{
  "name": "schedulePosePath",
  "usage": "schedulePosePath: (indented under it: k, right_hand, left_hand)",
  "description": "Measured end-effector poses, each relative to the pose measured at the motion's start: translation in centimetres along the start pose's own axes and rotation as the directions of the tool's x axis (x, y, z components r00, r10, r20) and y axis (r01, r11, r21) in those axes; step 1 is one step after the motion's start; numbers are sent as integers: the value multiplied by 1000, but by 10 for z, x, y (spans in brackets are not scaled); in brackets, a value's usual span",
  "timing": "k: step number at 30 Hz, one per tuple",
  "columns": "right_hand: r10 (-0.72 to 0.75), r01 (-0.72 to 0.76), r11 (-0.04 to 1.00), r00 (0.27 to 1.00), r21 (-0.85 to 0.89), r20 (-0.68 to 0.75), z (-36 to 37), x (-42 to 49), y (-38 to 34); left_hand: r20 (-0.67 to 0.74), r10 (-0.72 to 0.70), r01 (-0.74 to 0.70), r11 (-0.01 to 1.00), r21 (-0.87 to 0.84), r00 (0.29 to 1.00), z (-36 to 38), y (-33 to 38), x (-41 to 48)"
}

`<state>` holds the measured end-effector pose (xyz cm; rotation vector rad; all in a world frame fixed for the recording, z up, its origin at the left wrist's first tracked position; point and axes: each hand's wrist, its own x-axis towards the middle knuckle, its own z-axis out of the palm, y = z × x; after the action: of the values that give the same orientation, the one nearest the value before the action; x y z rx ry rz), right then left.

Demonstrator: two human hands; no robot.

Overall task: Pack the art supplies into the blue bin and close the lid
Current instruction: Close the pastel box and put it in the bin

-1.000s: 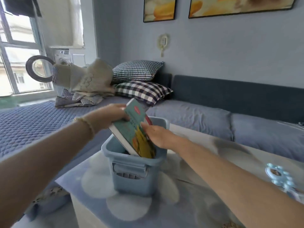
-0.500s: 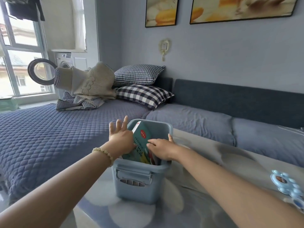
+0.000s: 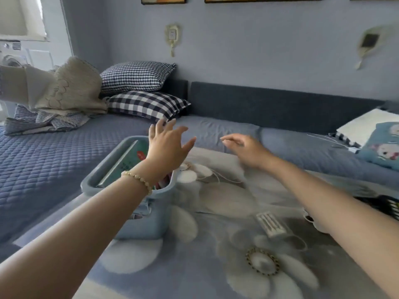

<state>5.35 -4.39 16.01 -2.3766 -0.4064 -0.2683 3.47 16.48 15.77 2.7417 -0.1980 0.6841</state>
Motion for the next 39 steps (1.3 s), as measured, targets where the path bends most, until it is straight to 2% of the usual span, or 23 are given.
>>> schedulePosePath:
  k: [3, 6, 10, 13, 18, 21, 23, 27, 30, 32, 33, 36, 38, 39]
  right_hand:
    - [166, -157, 986, 969, 60, -186, -55, -42, 63]
    - [361, -344, 933, 893, 108, -270, -94, -97, 120]
    - [508, -504, 858, 809, 93, -296, -132, -169, 177]
    - [560, -561, 822, 768, 96, -309, -158, -207, 208]
    - [625, -633, 765, 687, 117, -371, -196, -246, 245]
    - [690, -715, 691, 612, 103, -386, -208, -268, 274]
    - [706, -752, 656, 580, 64, -407, -212, -279, 291]
    - [748, -804, 584, 481, 110, -457, -214, -291, 310]
    - [755, -817, 562, 443, 129, -484, -212, -292, 318]
    - [744, -792, 583, 429, 182, -513, -209, -291, 325]
    - [739, -771, 599, 429, 216, -519, -209, -290, 326]
    - [732, -699, 640, 430, 319, -528, -207, -286, 326]
    - [718, -627, 675, 440, 389, -539, -207, -283, 322]
    - [705, -582, 697, 451, 419, -547, -208, -280, 319]
  left_hand:
    - [34, 209, -200, 963, -181, 977, 47, 78, -5]
    - [167, 339, -283, 915, -289, 926, 111, 142, -26]
    - [358, 416, -181, 825, -536, 836, 173, 221, -65]
    - [456, 458, -96, 778, -621, 763, 198, 270, -85]
    - [527, 450, -38, 785, -618, 721, 218, 331, -93]
    - [524, 444, -186, 861, -473, 727, 229, 356, -91]
    - [518, 450, -252, 877, -409, 728, 234, 368, -89]
    - [540, 489, -325, 869, -374, 685, 249, 387, -85]
    - [525, 534, -416, 846, -334, 663, 268, 396, -86]
    - [542, 547, -439, 837, -328, 638, 277, 404, -91]
    - [558, 521, -390, 853, -346, 646, 280, 407, -93]
    - [557, 400, -120, 874, -471, 728, 281, 411, -96]
    - [474, 346, 30, 782, -622, 810, 268, 409, -94]
    - [433, 325, 112, 678, -727, 841, 258, 407, -89]
